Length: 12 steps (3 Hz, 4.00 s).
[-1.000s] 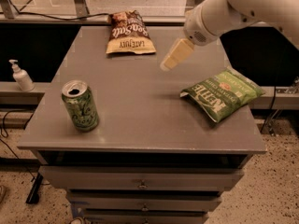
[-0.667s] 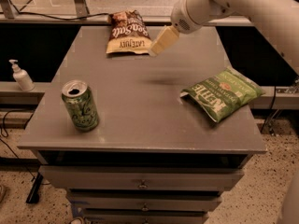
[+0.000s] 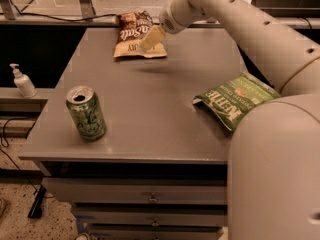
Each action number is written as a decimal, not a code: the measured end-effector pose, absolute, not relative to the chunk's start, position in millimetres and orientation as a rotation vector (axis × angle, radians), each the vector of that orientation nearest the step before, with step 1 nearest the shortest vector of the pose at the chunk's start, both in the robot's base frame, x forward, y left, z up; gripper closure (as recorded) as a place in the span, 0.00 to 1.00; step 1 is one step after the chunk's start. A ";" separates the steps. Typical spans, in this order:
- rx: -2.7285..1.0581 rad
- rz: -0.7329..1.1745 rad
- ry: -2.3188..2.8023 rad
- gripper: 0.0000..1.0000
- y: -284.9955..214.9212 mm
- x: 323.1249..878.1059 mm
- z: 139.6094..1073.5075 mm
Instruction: Move brown chip bag near green can
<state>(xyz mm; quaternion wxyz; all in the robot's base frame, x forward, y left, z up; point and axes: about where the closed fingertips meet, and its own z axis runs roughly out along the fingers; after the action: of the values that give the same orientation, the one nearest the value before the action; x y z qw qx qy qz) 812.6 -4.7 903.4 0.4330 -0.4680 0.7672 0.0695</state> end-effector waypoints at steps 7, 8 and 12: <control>-1.165 0.262 1.801 1.00 25.5 764.4 915.0; -1.196 0.309 1.750 1.00 24.7 729.8 927.1; -1.313 0.662 1.659 1.00 84.8 594.2 906.5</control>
Offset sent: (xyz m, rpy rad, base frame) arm 0.0381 0.0536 -0.0435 0.0556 0.0673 0.0043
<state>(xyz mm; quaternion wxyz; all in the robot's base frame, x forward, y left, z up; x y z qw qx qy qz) 594.2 84.8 906.5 0.4458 -0.5302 0.6698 0.2674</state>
